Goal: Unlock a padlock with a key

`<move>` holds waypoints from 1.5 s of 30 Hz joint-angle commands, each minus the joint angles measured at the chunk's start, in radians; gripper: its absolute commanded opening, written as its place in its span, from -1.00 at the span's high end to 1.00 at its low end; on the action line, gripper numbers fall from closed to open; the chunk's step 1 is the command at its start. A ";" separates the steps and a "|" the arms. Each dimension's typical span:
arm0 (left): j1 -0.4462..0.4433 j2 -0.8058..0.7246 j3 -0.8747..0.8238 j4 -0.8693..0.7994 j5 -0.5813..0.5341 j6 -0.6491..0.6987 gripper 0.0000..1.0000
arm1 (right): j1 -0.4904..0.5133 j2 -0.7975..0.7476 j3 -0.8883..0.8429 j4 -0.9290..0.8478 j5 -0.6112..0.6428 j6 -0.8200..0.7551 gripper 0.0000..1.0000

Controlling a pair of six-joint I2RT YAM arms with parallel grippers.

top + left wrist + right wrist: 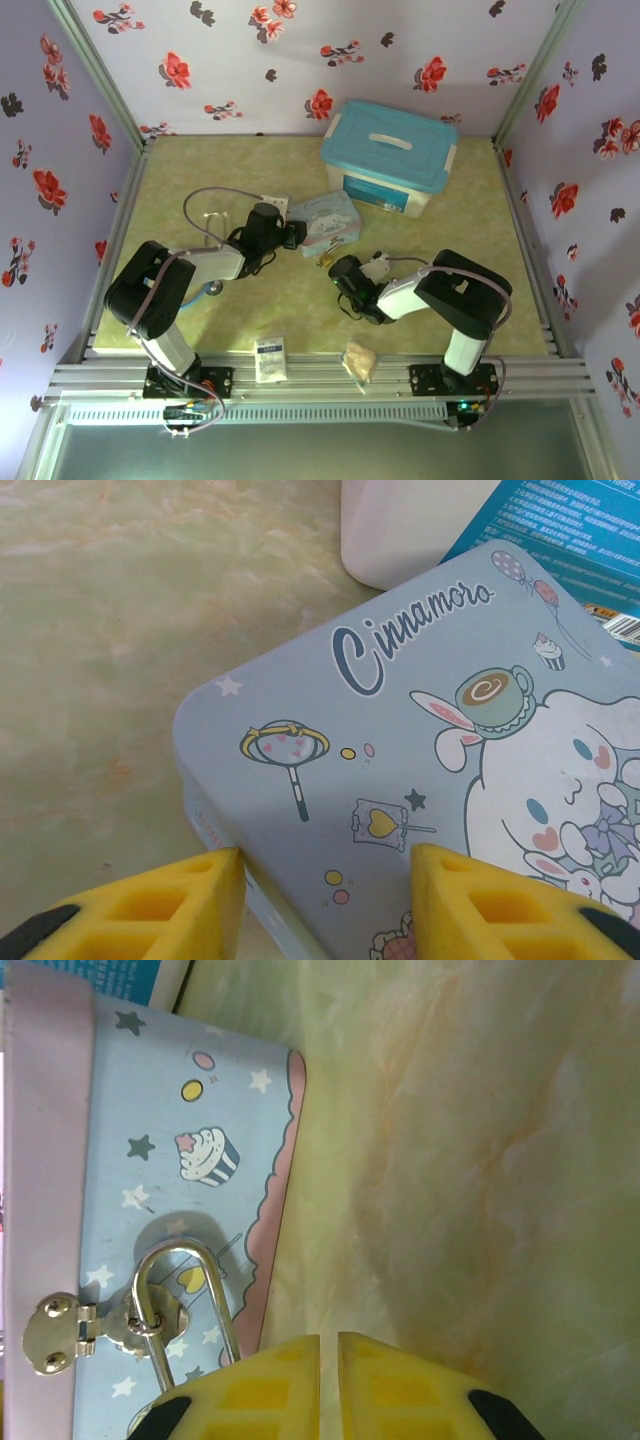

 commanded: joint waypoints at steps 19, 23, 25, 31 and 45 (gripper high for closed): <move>0.079 -0.024 0.208 -0.336 0.118 -0.124 -0.71 | -0.095 -0.246 0.145 -0.605 -0.236 -1.232 -0.19; 0.075 0.058 0.285 -0.411 0.078 -0.120 -0.73 | -0.071 -0.194 0.150 -0.506 -0.314 -1.280 -0.20; 0.065 0.082 0.287 -0.406 0.062 -0.120 -0.75 | -0.056 -0.147 0.187 -0.514 -0.317 -1.304 -0.23; 0.039 0.124 0.308 -0.461 -0.025 -0.077 -0.73 | -0.007 -0.031 0.251 -0.491 -0.281 -1.332 -0.26; 0.039 0.184 0.256 -0.406 -0.031 -0.076 -0.55 | -0.006 0.083 0.269 -0.360 -0.117 -1.281 -0.13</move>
